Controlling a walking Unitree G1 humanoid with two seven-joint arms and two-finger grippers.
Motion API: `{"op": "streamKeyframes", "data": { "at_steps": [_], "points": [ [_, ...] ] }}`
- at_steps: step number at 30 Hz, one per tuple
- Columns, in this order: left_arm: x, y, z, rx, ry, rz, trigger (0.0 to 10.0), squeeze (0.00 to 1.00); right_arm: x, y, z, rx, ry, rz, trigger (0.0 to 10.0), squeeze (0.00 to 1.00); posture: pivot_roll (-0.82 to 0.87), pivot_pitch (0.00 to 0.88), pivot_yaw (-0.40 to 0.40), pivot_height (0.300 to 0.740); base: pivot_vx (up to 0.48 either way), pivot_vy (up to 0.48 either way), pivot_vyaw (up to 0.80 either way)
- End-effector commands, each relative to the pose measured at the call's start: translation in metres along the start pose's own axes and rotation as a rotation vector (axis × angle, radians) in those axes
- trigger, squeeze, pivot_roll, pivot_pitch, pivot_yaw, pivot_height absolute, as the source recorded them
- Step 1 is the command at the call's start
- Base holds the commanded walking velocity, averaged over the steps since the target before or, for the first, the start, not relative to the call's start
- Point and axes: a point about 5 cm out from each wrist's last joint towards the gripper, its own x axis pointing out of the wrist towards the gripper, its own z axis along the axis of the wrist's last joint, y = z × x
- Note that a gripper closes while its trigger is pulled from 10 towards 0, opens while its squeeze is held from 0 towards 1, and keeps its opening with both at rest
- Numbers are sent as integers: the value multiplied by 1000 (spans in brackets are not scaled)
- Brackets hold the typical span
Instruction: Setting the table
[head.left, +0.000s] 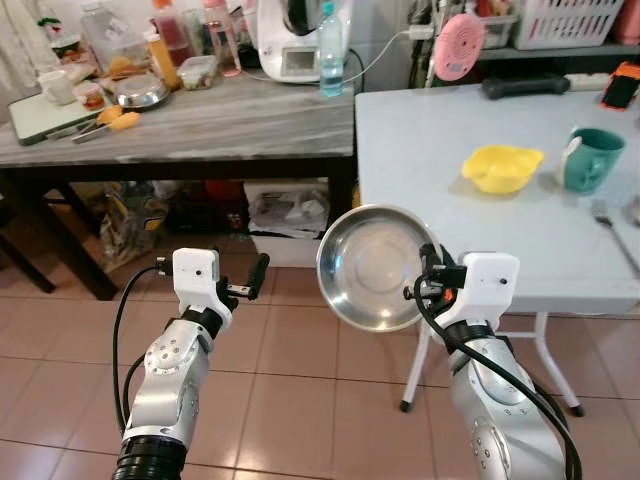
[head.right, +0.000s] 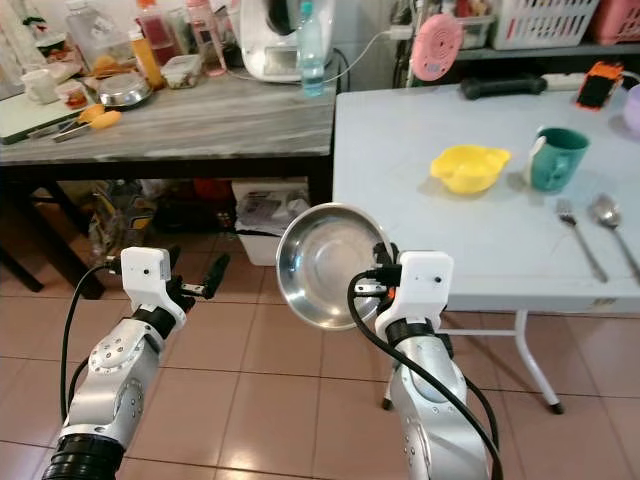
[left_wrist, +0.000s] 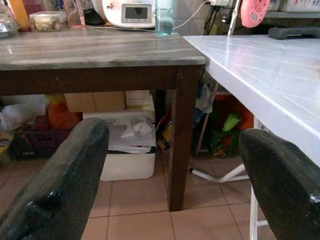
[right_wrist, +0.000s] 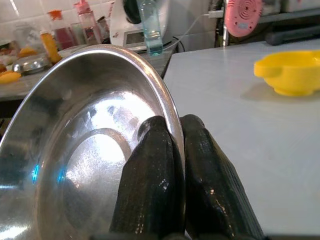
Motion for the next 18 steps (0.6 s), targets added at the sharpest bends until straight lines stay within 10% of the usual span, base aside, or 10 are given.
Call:
{"op": "streamKeyframes", "data": {
  "at_steps": [1, 18],
  "points": [
    [2, 3, 3, 26, -7, -1, 10000, 0, 0, -2, 2, 2, -16, -17, 10000, 0, -100, 7, 99, 740, 0, 480, 0],
    [9, 0, 0, 32, -4, 10, 10000, 0, -2, -11, 0, -21, -20, -53, 10000, 0, -117, 0, 98, 740, 0, 395, 0]
  ]
}}
